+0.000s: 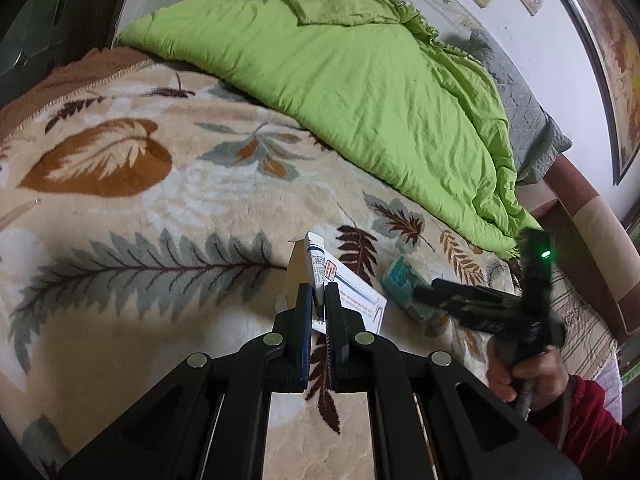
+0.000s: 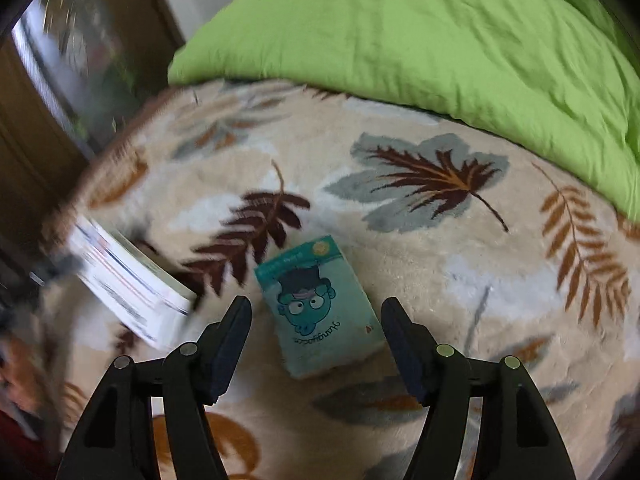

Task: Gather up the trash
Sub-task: 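Grasp the white medicine box with the left gripper while the right grasps the tissue packet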

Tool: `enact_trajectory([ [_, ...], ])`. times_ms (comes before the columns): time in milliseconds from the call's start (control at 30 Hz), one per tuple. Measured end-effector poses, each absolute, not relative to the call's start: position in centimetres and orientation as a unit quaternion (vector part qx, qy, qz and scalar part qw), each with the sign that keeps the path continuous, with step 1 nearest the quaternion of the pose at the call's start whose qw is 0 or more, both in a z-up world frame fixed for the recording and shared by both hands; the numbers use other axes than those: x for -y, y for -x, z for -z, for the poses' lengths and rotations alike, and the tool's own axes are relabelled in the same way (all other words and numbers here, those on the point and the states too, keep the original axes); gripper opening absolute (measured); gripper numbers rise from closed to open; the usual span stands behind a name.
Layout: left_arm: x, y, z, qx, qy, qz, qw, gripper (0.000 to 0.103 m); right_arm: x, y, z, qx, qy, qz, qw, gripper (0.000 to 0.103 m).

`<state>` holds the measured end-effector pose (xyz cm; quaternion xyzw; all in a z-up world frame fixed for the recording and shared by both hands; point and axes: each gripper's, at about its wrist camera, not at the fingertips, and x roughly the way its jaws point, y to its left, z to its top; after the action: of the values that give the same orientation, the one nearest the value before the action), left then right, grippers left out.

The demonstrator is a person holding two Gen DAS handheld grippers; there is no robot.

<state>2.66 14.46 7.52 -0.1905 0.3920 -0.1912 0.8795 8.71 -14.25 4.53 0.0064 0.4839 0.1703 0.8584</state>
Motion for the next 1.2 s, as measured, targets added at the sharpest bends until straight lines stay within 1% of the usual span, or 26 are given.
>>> enact_trajectory([
  [67, -14.3, -2.6, -7.9, -0.387, 0.185, 0.191, 0.883, 0.006, 13.7, -8.7, -3.9, -0.482, 0.012, -0.168, 0.86, 0.072],
  [133, -13.9, -2.6, -8.2, -0.381, 0.18, 0.192, 0.886, 0.006, 13.6, -8.5, -3.3, -0.485, 0.025, -0.152, 0.861, 0.062],
  [200, -13.5, -2.4, -8.5, -0.376, 0.172, 0.194, 0.889, 0.006, 13.7, -8.1, -3.3, -0.482, 0.033, -0.146, 0.863, 0.055],
  [300, -12.7, -2.0, -9.1, -0.369, 0.16, 0.2, 0.894, 0.006, 14.2, -7.4, -3.4, -0.482, 0.021, -0.134, 0.866, 0.047],
  [400, -12.0, -1.2, -9.9, -0.359, 0.151, 0.209, 0.897, 0.006, 14.9, -5.5, -4.4, -0.472, -0.004, -0.12, 0.874, 0.041],
  [500, -11.2, -0.3, -10.9, -0.349, 0.144, 0.216, 0.9, 0.006, 15.7, -2.8, -5.7, -0.458, -0.043, -0.112, 0.881, 0.041],
  [800, -7.1, 4.7, -13.9, -0.311, 0.085, 0.224, 0.92, 0.006, 17.0, 7.7, -9.8, -0.408, -0.088, -0.087, 0.905, 0.041],
  [1200, -2.1, 11.3, -14.4, -0.286, -0.012, 0.205, 0.936, 0.006, 19.5, 16.7, -12.6, -0.383, -0.123, -0.065, 0.913, 0.041],
])
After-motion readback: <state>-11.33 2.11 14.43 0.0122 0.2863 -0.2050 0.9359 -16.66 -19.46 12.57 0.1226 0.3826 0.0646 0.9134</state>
